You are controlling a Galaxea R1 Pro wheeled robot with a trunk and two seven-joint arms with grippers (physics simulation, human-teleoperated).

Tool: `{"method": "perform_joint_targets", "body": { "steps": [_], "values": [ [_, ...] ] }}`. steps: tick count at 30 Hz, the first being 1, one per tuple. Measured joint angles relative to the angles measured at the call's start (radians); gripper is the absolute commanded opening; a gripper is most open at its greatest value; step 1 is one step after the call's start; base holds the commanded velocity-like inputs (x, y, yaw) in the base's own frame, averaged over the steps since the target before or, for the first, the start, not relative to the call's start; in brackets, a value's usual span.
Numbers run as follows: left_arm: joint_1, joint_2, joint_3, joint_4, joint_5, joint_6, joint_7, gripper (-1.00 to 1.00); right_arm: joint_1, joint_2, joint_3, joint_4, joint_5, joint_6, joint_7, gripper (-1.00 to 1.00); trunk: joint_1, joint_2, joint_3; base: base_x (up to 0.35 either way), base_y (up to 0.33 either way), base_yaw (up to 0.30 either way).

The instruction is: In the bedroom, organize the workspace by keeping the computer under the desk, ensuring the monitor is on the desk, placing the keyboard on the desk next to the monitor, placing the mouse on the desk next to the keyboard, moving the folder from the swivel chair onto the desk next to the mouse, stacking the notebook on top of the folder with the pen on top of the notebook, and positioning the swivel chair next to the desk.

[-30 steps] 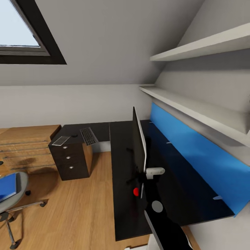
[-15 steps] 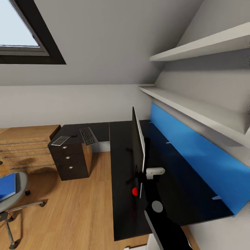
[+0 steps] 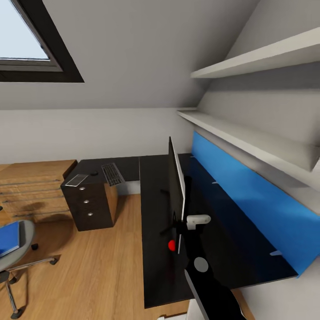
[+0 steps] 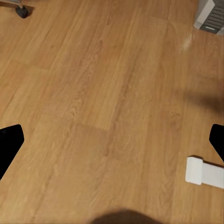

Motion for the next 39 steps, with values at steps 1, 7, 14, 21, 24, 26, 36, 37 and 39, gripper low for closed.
{"method": "perform_joint_targets", "body": {
  "steps": [1, 7, 14, 21, 24, 26, 36, 37, 39],
  "values": [
    [0.000, 0.000, 0.000, 0.000, 0.000, 0.000, 0.000, 1.00, 0.000, 0.000, 0.000, 0.000, 0.000, 0.000, 0.000, 1.00, 0.000, 0.000, 0.000, 0.000, -0.032, 0.000],
    [0.000, 0.000, 0.000, 0.000, 0.000, -0.001, 0.000, 1.00, 0.000, 0.000, 0.000, 0.000, 0.000, 0.000, 0.000, 1.00, 0.000, 0.000, 0.000, 0.000, -0.010, 0.000],
    [0.000, 0.000, 0.000, 0.000, 0.000, -0.001, 0.000, 1.00, 0.000, -0.001, 0.000, 0.000, 0.000, 0.000, 0.000, 1.00, 0.000, 0.000, 0.000, 0.000, -0.001, 0.000],
    [0.000, 0.001, 0.000, 0.000, 0.000, -0.001, 0.000, 1.00, 0.000, 0.000, 0.000, 0.000, 0.000, 0.000, 0.000, 1.00, 0.000, 0.000, 0.000, 0.000, -0.026, 0.000],
    [0.000, 0.001, 0.000, 0.000, 0.000, -0.001, 0.000, 1.00, 0.000, 0.000, 0.000, 0.000, 0.000, 0.000, 0.000, 1.00, 0.000, 0.000, 0.000, 0.000, -0.005, 0.000],
    [0.000, 0.001, 0.000, 0.000, 0.001, -0.001, 0.000, 1.00, 0.000, 0.000, 0.000, 0.000, 0.000, 0.000, 0.000, 1.00, 0.000, 0.000, 0.000, 0.000, -0.002, 0.000],
    [0.000, 0.002, 0.001, 0.000, 0.001, -0.002, 0.000, 1.00, 0.000, 0.000, 0.000, 0.001, -0.001, 0.000, 0.001, 1.00, 0.000, 0.000, 0.000, 0.000, -0.019, 0.000],
    [0.000, 0.002, 0.001, 0.000, 0.001, -0.002, 0.000, 1.00, 0.000, 0.000, 0.000, 0.002, -0.001, 0.000, 0.001, 1.00, 0.000, 0.000, 0.000, 0.000, -0.003, 0.000],
    [0.000, 0.002, 0.001, 0.000, 0.000, -0.002, 0.000, 1.00, 0.000, 0.000, 0.001, 0.002, -0.001, 0.000, 0.001, 1.00, 0.000, 0.000, 0.000, 0.000, -0.002, 0.000]
  ]
}}
